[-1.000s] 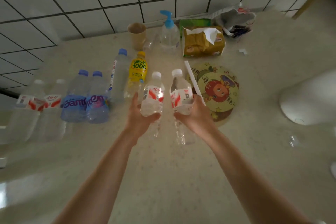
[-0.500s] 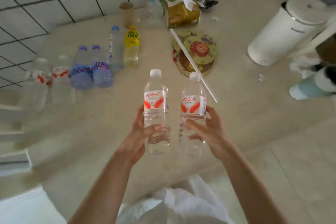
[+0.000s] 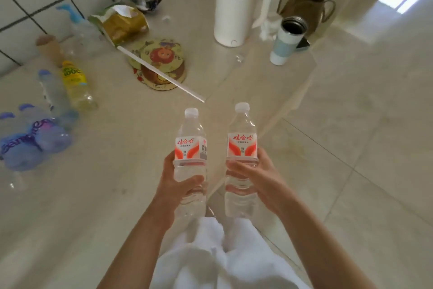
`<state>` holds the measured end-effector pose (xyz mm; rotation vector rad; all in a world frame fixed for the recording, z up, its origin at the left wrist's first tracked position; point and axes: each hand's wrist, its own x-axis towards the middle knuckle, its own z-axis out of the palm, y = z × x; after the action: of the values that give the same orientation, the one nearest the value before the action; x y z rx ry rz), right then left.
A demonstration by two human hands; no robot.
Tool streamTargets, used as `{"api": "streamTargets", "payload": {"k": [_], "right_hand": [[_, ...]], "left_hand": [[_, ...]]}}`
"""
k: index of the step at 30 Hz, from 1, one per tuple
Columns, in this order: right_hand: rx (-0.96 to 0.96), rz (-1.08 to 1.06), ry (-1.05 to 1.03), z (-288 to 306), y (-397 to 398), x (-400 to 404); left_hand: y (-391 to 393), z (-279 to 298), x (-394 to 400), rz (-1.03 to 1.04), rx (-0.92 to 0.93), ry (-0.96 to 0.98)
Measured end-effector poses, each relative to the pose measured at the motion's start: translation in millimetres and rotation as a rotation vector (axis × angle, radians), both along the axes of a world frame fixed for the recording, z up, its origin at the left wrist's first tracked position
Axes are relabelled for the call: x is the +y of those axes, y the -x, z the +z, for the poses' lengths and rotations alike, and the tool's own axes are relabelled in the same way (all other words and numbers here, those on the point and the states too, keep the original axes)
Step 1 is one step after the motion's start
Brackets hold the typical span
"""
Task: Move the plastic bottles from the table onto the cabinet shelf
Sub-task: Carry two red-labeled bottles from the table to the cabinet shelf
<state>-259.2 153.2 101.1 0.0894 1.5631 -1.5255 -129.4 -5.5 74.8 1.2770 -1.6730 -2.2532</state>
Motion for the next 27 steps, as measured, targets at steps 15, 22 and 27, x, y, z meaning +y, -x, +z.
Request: {"api": "streamTargets", "payload": {"k": [15,22,27], "right_hand": [[0.080,-0.571,-0.162,2,-71,252],[0.110,-0.812,-0.223,-4,-126,365],[0.085,-1.085,-0.264,-12,-154,437]], "left_hand": [[48,10,227,-0.509,0.044,0.009],[38,2,355,-0.755,0.012,0.022],[49,5,437,-1.000,0.039,0.037]]}}
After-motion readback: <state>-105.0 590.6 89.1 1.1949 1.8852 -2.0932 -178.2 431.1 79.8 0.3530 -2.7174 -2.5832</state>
